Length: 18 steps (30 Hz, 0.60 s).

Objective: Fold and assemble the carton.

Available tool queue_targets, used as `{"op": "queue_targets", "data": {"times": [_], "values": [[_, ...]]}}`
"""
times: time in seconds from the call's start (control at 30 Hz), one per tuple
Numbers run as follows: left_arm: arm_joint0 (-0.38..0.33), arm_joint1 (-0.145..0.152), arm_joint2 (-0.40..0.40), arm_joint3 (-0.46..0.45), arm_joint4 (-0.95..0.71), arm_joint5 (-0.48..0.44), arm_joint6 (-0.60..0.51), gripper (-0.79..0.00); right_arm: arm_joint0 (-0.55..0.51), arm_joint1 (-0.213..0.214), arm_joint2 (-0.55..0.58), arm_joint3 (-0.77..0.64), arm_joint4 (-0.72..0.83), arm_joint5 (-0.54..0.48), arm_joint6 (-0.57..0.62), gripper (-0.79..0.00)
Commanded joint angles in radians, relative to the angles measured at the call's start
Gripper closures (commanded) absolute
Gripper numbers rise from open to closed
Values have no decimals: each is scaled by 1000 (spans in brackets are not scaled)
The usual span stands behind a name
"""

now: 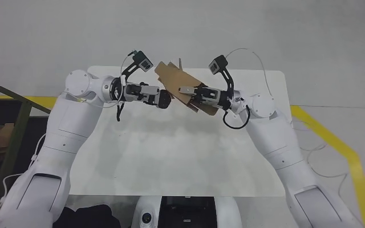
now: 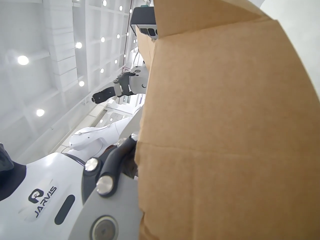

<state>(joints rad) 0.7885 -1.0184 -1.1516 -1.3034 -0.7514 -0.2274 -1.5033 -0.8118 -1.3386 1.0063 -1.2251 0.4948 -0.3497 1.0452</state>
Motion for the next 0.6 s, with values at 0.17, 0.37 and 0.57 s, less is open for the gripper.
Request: {"op": "queue_targets", "data": {"times": [0.17,0.37,0.57], "values": [[-1,-2,3,-4,1,4,0,-785,-4,-1,-3,-8,1,1,-1,0],[-2,-4,5,-8,4,5,-1,-785,-6,-3,-8,-10,6,2,-2,0],[-3,-5,5,-10,6,7,-2,-785,-2,-6,-11,-3,11,-2,-4,0]]}}
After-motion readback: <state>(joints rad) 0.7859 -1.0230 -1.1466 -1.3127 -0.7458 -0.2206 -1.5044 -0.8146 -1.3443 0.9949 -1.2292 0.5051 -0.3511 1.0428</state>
